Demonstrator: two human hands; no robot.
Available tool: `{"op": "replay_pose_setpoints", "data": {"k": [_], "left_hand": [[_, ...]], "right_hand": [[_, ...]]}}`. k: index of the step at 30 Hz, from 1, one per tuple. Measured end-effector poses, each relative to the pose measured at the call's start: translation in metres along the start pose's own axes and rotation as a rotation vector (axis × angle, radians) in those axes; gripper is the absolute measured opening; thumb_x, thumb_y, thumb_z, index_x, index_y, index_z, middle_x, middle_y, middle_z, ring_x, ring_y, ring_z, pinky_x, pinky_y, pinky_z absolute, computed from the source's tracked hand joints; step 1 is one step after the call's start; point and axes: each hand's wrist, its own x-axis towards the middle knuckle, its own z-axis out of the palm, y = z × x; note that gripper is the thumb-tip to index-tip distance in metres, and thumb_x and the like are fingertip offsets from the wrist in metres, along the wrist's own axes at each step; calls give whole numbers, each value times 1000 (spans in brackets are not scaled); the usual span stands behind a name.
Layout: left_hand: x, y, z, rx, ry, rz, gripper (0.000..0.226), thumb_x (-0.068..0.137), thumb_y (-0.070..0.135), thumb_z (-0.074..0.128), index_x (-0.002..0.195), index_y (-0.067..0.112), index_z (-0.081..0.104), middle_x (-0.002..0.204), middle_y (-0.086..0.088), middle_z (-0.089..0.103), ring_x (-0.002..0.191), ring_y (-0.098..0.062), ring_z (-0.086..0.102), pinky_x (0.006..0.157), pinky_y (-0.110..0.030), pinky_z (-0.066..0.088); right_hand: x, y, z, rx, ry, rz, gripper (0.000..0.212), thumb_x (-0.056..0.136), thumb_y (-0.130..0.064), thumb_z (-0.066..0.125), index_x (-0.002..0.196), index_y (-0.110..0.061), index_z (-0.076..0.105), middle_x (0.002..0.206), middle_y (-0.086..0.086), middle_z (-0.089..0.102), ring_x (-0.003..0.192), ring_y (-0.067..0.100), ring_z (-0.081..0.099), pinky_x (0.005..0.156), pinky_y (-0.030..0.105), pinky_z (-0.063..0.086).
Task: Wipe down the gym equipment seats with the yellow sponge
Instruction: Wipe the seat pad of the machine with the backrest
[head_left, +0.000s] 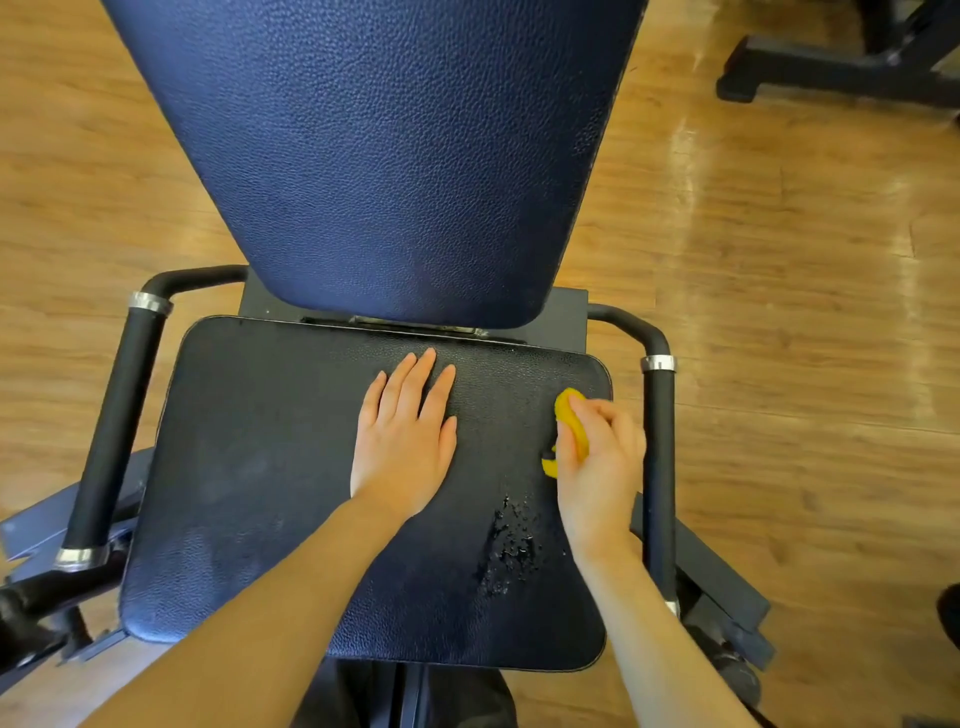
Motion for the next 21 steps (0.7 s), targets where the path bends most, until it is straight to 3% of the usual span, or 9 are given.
{"op": "replay_pose_setpoints", "data": {"k": [11,15,18,21], "left_hand": [[0,0,-1,-5,12,-1,53,96,36,29,143,13,42,151,-11,36,140,-27,30,116,-45,20],[-1,0,0,-8,12,-4,53,96,36,28,142,13,42,151,-11,37,140,-27,30,116,-46,22],[0,0,0,-7,11,-3,54,96,36,28,142,13,42,151,-12,37,140,-27,29,115,-45,21],[0,0,0,-7,18,1,54,96,36,28,143,13,42,151,-12,37,140,-27,29,116,-45,20]], "right_hand": [[70,5,11,-29,-30,49,28,89,-8,65,117,-8,67,113,9,57,105,29,53,92,26,41],[48,3,6,-3,-36,80,30,91,-8,63,120,-12,66,108,3,53,101,22,49,76,4,39],[4,4,-6,57,-39,88,31,89,-6,65,120,-14,66,108,-7,47,98,19,48,62,7,49],[-26,4,-15,61,-33,81,33,87,-1,66,119,-10,66,109,-3,49,97,15,45,65,-3,40]]}}
